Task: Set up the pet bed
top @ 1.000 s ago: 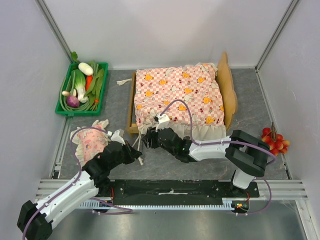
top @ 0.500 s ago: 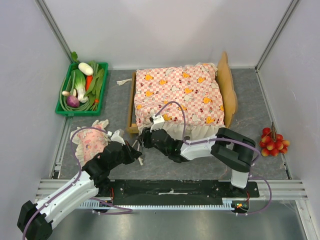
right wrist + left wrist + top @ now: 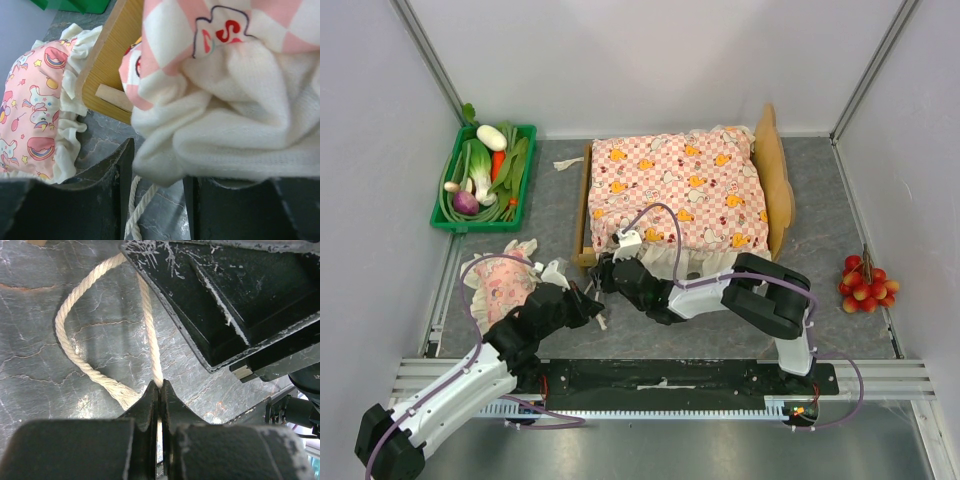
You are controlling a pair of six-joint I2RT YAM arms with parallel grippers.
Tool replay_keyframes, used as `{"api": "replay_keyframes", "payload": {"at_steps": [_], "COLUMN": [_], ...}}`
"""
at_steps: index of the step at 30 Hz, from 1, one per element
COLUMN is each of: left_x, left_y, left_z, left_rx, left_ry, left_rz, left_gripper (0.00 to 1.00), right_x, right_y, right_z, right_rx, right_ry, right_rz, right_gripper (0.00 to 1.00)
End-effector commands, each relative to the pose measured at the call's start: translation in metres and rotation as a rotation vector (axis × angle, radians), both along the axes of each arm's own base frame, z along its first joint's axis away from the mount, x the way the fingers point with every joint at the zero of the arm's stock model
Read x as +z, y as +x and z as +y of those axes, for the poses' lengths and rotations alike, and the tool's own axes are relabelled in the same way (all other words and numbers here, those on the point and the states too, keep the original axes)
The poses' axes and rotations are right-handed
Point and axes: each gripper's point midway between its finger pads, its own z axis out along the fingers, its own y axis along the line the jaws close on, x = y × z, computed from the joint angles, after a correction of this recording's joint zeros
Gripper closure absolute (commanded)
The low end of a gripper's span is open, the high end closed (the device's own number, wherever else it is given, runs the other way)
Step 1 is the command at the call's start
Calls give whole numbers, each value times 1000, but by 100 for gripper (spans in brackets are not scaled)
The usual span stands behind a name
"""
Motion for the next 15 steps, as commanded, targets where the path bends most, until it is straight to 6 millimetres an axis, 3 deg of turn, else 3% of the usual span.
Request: {"api": "replay_keyframes", "payload": {"at_steps": [1,15], "left_x": [8,11], "left_y": [3,2], "left_z": [-2,-3], "left_rx": [-11,-16], "left_ry": [-5,-13], "left_rz": [-32,-37], "left_gripper": [98,98], "right_x": [26,21], "right_y": [18,34], "right_z": [11,2], "right_rx": [-57,-152], "right_ry": [53,11], "right_rz": [-76,-104], "right_gripper": [52,62]}}
